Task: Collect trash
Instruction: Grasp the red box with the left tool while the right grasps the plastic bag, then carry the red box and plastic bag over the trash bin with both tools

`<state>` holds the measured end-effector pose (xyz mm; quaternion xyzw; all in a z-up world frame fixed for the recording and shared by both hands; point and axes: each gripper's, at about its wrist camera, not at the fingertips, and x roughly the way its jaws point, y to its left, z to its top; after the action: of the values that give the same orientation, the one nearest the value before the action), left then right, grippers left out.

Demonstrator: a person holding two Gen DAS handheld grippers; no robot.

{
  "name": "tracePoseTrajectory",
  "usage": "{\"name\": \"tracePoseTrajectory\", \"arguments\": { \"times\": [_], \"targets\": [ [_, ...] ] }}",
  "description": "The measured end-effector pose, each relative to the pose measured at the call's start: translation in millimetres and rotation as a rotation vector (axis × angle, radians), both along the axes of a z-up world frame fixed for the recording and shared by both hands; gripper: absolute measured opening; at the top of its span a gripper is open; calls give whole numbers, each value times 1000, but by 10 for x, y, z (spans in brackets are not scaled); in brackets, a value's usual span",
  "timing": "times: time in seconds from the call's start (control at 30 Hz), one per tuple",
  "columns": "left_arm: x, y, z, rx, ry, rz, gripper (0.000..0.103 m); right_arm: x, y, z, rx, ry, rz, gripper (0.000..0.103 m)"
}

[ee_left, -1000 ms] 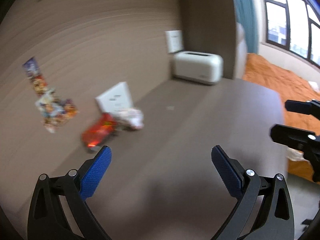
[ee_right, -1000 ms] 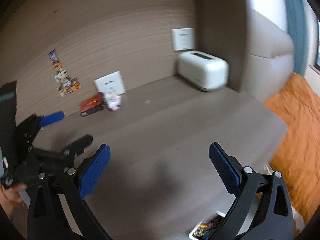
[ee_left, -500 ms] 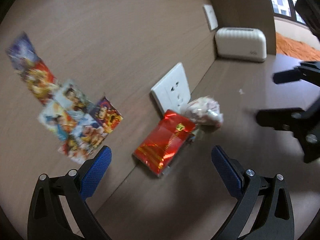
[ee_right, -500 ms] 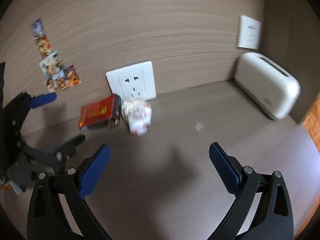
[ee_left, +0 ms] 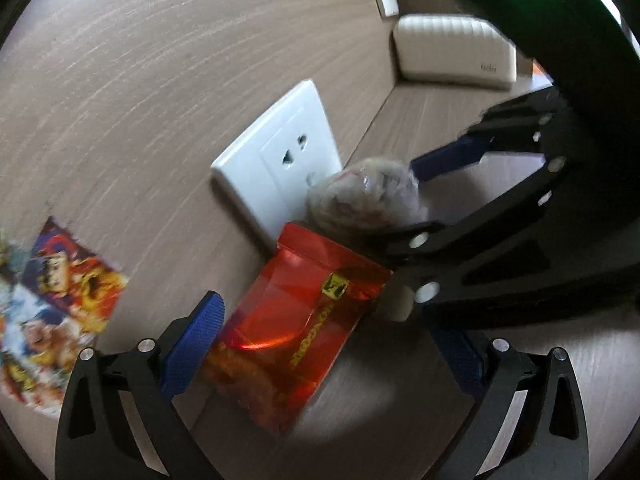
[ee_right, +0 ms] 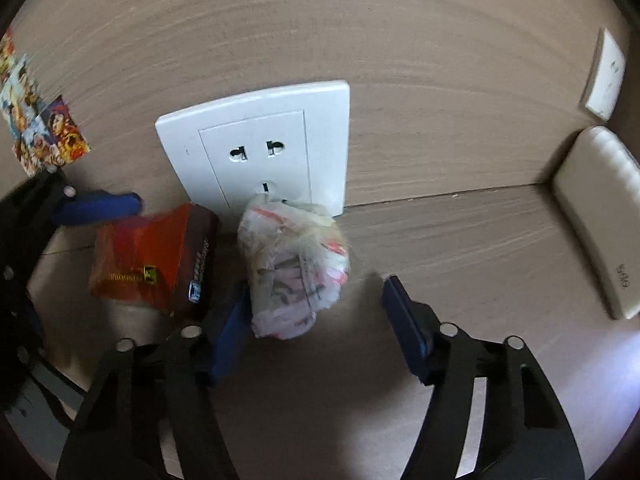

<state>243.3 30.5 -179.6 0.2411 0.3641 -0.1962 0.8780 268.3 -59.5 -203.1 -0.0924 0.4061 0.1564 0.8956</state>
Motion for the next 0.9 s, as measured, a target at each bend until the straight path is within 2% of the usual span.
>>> {"name": "tracePoseTrajectory", "arguments": {
  "times": [0.03,0.07,0.13,0.23,0.37,0.57,0.63,0.83,0.9],
  "targets": [
    [12,-14,0,-8,12,-4,95,6,1,8,10,2,5,51],
    [40,-25,-5,-30,35,-9,92,8,-4,12,18,9,4,51],
    [80,15,4,-75,73,8,69,-15,-36,25,30,16,-1,50],
    [34,75,11,-68,73,32,65,-127,-170,82,72,29,-22,50],
    [-118,210,65,-148,104,105,61,-429,-378,179,114,27,-55,50],
    [-535,264,230,-248,106,186,48,-1066,-696,359,190,18,-117,50],
    [-638,215,247,-260,106,196,39,-1245,-789,415,207,17,-143,50],
    [-893,115,307,-281,119,225,37,-1805,-1070,584,226,-4,-216,50],
    [-1047,124,406,-303,115,228,37,-1848,-1170,661,226,-19,-238,50]
  ]
}}
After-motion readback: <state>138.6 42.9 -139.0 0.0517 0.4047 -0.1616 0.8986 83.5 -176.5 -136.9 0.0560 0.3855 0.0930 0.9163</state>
